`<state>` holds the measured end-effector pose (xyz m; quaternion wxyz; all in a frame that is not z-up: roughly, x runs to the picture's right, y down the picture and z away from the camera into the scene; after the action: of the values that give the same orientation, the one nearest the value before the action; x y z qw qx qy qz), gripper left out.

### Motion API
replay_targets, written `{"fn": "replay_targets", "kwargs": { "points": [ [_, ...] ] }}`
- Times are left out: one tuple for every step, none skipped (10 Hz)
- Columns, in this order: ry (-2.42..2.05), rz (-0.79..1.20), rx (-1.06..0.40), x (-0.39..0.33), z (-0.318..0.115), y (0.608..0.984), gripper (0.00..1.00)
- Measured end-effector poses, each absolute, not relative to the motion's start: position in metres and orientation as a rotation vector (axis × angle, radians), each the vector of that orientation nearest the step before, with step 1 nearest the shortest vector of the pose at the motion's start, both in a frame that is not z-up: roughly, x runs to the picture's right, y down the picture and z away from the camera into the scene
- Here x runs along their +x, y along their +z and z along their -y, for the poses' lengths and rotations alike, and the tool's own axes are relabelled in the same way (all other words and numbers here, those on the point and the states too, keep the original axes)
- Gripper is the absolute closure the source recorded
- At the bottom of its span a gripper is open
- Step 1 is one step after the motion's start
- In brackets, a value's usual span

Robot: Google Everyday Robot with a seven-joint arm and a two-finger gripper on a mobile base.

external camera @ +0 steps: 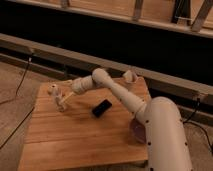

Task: Stand the bottle upright

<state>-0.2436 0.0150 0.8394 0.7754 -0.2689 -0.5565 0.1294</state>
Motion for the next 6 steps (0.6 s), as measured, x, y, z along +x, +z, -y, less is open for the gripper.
{"fn": "replay_targets", "kwargs": {
  "points": [
    [0.280,1.199,-0.571,-0.238,-0.008,0.834,0.20],
    [0.276,1.188,-0.556,-0.229,0.002,0.824,0.20],
    [0.272,1.183,-0.549,-0.225,0.008,0.815,0.20],
    [0.272,1.178,-0.543,-0.220,0.015,0.804,0.20],
    [0.276,1.175,-0.537,-0.216,0.019,0.799,0.20],
    [0.275,1.175,-0.537,-0.216,0.019,0.799,0.20]
  ]
}}
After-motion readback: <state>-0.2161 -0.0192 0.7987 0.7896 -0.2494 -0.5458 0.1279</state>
